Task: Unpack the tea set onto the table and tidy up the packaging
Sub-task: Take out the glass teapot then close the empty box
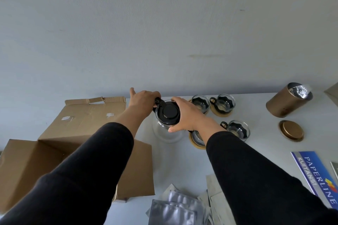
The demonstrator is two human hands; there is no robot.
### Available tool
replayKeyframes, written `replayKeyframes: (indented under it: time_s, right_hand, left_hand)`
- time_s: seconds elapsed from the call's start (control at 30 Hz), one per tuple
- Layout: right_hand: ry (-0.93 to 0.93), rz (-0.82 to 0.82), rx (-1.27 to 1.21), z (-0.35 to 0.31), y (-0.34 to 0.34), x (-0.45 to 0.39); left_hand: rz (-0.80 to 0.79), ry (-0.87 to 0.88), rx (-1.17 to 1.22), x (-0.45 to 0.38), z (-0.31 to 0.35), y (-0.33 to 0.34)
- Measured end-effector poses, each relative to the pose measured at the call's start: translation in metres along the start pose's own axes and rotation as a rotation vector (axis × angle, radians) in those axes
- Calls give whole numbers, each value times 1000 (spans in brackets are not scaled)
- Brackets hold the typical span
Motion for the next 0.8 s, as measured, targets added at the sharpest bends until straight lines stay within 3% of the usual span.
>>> replayKeyframes:
  time_s: [0.53,0.8]
  right_hand:
    - [40,-75,29,3,5,6]
    - [75,-10,58,-16,-33,34]
  left_hand:
    - [-59,-42,42,3,-6,10]
    - [-38,-98,76,38,-26,-15]
Point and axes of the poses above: each hand's wrist, its own x-axis away from the middle knuckle, its own y-axis out of the palm, z = x × y, the point moved 9 cm from there along -x, towards the middle knuckle, and after that the axes turned 2 degrees about -z, right-handed, at the moved point
